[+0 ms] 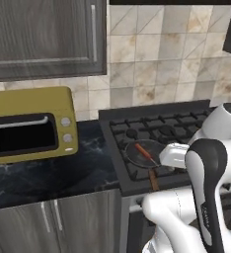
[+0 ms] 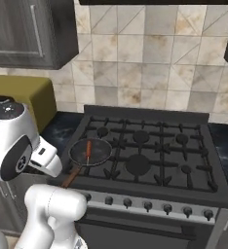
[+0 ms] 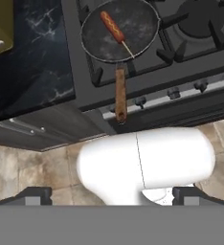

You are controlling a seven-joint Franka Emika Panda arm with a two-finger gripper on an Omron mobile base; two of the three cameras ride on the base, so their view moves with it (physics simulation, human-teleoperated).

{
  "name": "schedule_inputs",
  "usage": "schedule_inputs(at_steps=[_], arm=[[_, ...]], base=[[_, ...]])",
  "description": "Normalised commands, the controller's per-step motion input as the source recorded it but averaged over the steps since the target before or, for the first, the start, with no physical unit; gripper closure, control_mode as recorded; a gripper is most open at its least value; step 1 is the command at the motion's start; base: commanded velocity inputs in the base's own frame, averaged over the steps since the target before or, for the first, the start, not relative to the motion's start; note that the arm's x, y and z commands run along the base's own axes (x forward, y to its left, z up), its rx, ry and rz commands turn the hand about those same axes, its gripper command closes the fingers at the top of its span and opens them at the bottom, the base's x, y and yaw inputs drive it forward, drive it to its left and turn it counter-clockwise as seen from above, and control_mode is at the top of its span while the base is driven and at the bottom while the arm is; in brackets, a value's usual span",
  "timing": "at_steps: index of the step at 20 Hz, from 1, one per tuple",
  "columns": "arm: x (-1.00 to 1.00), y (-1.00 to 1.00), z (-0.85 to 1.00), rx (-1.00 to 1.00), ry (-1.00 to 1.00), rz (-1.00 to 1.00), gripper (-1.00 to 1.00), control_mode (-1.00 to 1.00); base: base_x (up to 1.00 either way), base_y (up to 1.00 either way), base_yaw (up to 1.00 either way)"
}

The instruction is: Place the cold items (banana and garlic) from the fridge in one tupperware on the dining counter. Place the warm items (hot dog and kebab skewer) in the stove area in another tupperware.

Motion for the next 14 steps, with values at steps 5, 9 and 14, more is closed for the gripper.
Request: schedule_inputs(at_steps=[5, 9, 14], arm=[[0.0, 0.0, 0.0, 0.0, 0.0, 0.0, -1.0, 1.0], [0.0, 0.0, 0.0, 0.0, 0.0, 0.0, -1.0, 1.0], [0.0, 0.0, 0.0, 0.0, 0.0, 0.0, -1.0, 1.0]], base=[[0.18, -0.42, 0.19], [0.36, -0.33, 0.18], [0.38, -0.36, 0.18]])
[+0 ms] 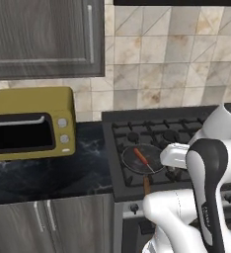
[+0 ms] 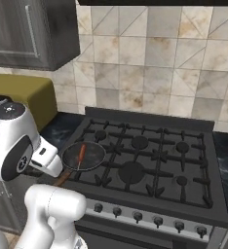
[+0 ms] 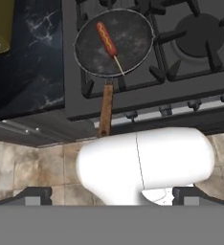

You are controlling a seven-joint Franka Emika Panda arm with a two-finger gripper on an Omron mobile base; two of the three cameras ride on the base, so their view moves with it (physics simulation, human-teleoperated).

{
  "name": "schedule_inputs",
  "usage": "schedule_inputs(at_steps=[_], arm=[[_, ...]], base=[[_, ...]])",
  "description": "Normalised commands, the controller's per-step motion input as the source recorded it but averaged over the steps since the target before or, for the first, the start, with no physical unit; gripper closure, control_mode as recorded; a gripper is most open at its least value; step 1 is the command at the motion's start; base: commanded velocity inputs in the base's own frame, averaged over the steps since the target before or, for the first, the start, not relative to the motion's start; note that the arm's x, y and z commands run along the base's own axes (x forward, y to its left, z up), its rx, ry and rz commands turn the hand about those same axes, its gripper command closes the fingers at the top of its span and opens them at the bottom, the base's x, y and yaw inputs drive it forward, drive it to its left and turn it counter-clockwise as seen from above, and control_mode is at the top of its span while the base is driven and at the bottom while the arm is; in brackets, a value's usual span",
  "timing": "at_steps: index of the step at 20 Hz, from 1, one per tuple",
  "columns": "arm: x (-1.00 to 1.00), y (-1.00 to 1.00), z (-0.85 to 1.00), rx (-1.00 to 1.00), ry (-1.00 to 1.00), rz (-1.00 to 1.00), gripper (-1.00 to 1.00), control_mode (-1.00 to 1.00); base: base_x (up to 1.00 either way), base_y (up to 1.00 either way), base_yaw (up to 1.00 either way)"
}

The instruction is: Place the cold items (banana and garlic) from the fridge in one tupperware on the dining counter. Place the warm items (hot dog and kebab skewer) in the stove area in another tupperware.

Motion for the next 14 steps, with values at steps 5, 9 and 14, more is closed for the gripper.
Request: schedule_inputs(at_steps=[5, 9, 14], arm=[[0.09, -0.22, 0.0, 0.0, -0.04, 0.06, -1.0, -1.0], [0.66, -0.21, 0.06, 0.0, -0.05, 0.12, -1.0, -1.0], [0.9, 0.04, -0.06, 0.0, 0.0, 0.11, -1.0, -1.0]], base=[[0.06, -0.17, 0.06], [0.0, 0.0, 0.0], [0.0, 0.0, 0.0]])
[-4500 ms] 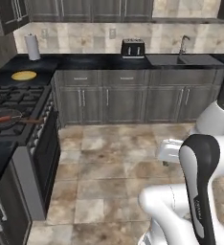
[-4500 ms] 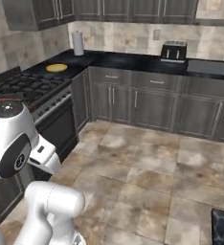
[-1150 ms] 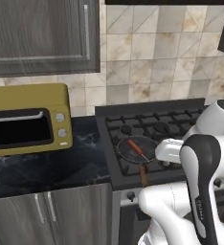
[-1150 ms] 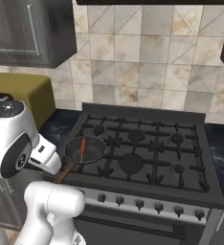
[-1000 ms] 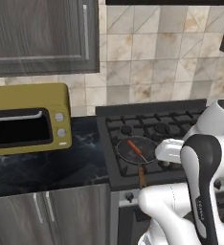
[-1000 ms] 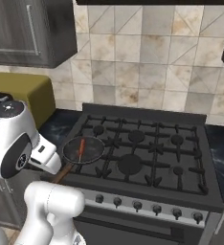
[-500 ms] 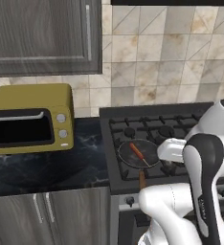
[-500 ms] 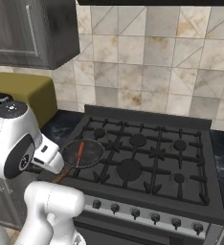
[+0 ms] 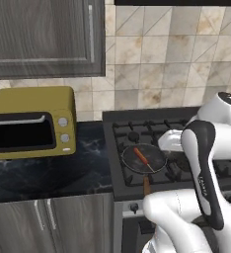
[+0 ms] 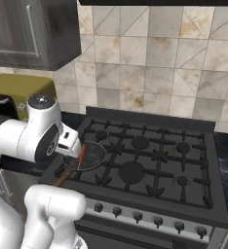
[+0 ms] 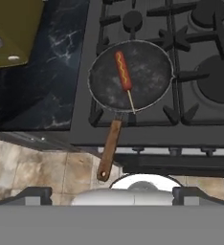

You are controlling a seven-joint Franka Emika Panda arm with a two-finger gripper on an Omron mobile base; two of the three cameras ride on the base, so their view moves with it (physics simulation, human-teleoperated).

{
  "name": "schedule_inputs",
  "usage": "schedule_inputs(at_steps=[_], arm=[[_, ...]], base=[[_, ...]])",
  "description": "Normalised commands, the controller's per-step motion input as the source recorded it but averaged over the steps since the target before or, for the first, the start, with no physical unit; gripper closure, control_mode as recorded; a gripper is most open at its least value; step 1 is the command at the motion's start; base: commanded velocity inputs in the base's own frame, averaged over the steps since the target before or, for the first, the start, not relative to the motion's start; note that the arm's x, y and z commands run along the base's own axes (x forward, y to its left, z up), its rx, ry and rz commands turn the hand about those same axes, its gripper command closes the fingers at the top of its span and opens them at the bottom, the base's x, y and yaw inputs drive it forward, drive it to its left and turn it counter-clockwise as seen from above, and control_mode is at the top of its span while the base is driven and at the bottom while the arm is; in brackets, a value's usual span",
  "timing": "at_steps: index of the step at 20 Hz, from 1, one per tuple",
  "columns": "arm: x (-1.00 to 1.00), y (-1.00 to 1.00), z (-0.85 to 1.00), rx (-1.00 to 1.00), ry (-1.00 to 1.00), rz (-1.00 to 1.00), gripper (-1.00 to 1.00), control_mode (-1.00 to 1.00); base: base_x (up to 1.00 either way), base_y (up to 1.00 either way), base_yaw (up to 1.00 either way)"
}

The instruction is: Place the cold items (banana and garlic) from the fridge in one tupperware on the dining counter. Place the warm items (hot dog and kebab skewer) in the stove area in another tupperware.

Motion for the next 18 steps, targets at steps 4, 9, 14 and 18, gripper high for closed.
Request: schedule_inputs(at_steps=[4, 9, 14, 18], arm=[[0.7, 0.23, -0.32, -0.11, 0.0, 0.02, -1.0, -1.0], [0.46, 0.13, -0.42, -0.19, 0.06, 0.0, -1.0, -1.0], [0.45, 0.0, -0.45, -0.09, 0.11, 0.01, -1.0, -1.0], [0.38, 0.0, -0.38, -0.03, 0.03, 0.01, -1.0, -1.0]], base=[[0.0, 0.0, 0.0], [0.0, 0.0, 0.0], [0.0, 0.0, 0.0], [0.0, 0.0, 0.0]])
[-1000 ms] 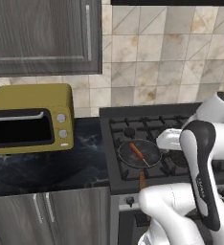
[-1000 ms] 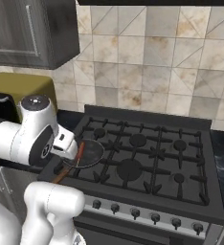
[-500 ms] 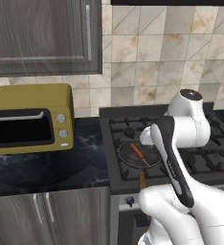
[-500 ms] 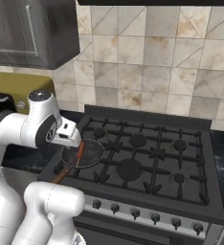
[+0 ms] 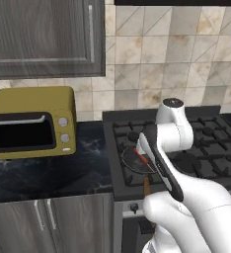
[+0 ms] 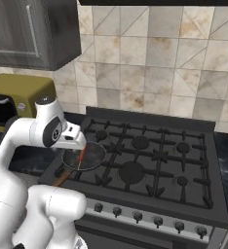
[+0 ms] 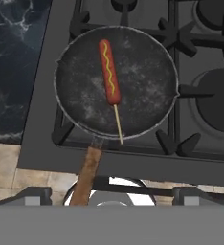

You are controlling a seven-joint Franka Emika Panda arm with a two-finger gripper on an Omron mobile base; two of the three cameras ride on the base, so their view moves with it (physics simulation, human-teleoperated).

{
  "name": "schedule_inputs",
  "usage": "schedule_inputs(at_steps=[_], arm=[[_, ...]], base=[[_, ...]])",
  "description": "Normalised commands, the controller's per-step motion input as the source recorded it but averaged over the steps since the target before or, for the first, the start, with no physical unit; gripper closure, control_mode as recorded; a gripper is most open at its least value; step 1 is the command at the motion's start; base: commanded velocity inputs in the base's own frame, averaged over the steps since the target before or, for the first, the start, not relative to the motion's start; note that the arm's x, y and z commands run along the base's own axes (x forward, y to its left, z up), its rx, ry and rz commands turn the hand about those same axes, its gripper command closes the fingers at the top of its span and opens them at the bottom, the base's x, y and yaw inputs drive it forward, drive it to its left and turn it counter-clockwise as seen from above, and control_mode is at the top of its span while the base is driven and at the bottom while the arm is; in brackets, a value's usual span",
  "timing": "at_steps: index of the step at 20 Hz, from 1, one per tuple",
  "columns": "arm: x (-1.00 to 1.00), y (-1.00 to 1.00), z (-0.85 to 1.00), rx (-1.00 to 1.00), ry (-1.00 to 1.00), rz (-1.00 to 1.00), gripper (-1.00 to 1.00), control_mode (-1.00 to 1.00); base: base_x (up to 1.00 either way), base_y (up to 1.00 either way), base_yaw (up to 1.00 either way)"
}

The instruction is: Place the cold items (banana and garlic) from the fridge in one tupperware on the dining counter. Place the warm items (hot dog and kebab skewer) in the stove area in another tupperware.

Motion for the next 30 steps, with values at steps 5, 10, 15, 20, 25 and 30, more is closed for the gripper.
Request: schedule_inputs(at_steps=[5, 10, 15, 20, 25, 30], arm=[[0.35, 0.0, -0.42, -0.02, 0.0, 0.02, -1.0, -1.0], [0.39, -0.03, -0.36, 0.0, 0.0, 0.03, -1.0, -1.0], [0.43, -0.02, -0.32, 0.0, 0.01, 0.03, -1.0, -1.0], [0.42, -0.01, -0.37, 0.0, 0.03, 0.02, -1.0, -1.0], [0.37, -0.02, -0.32, 0.0, 0.01, 0.02, -1.0, -1.0], [0.27, -0.03, -0.28, -0.01, 0.0, 0.01, -1.0, -1.0]], base=[[0.0, 0.0, 0.0], [0.0, 0.0, 0.0], [0.0, 0.0, 0.0], [0.0, 0.0, 0.0], [0.0, 0.0, 0.0], [0.0, 0.0, 0.0]])
